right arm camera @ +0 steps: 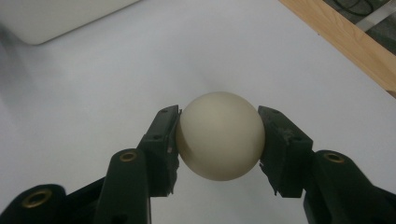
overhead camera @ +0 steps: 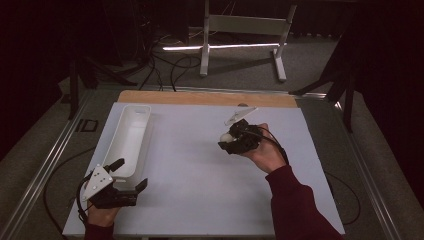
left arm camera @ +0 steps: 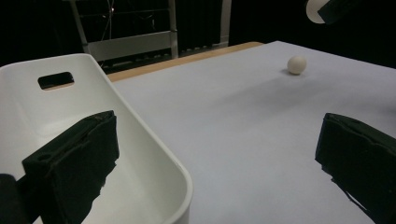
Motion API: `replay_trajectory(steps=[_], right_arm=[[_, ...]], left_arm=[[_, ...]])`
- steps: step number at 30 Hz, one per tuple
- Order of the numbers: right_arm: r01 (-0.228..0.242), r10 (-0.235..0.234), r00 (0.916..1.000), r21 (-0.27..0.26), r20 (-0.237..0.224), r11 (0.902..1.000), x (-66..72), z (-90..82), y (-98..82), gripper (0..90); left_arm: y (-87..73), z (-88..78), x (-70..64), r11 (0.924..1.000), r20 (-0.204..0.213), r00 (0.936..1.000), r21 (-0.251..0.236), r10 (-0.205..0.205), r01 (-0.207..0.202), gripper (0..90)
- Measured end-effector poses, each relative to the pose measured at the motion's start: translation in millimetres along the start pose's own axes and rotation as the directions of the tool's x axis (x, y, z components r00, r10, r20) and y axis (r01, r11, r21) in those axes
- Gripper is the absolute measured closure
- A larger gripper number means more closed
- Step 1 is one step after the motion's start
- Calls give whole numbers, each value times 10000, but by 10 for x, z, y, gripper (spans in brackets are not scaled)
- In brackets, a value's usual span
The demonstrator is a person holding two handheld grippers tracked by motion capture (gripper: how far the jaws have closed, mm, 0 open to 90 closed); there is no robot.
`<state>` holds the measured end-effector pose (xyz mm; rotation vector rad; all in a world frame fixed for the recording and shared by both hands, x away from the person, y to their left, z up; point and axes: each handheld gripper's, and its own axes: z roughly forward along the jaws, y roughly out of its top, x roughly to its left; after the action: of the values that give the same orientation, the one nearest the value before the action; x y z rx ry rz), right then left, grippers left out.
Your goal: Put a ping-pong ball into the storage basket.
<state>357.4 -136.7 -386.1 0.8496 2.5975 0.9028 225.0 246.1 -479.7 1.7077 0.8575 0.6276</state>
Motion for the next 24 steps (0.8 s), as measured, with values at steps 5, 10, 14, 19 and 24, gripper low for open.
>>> replay_trajectory(steps=[5, 10, 14, 19, 24], right_arm=[[85, -85, 9999, -74, -74, 9999, 28, 14, 34, 507], [106, -107, 9999, -101, -132, 9999, 47, 32, 63, 507], [120, -123, 9998, -202, -147, 9997, 63, 42, 86, 507], [99, -105, 9997, -292, -221, 9995, 81, 46, 113, 507], [137, -149, 9993, -354, -343, 9993, 95, 58, 138, 507]], left_arm=[[0, 4, -2, 10000, 18, 10000, 15, 25, -25, 3], [0, 3, -3, 10000, 27, 10000, 1, 15, -15, 3], [0, 5, -4, 10000, 27, 10000, 4, 16, -16, 3], [-1, 8, -6, 10000, 34, 10000, 7, 16, -16, 3], [-1, 11, -8, 10000, 47, 10000, 27, 22, -23, 3]])
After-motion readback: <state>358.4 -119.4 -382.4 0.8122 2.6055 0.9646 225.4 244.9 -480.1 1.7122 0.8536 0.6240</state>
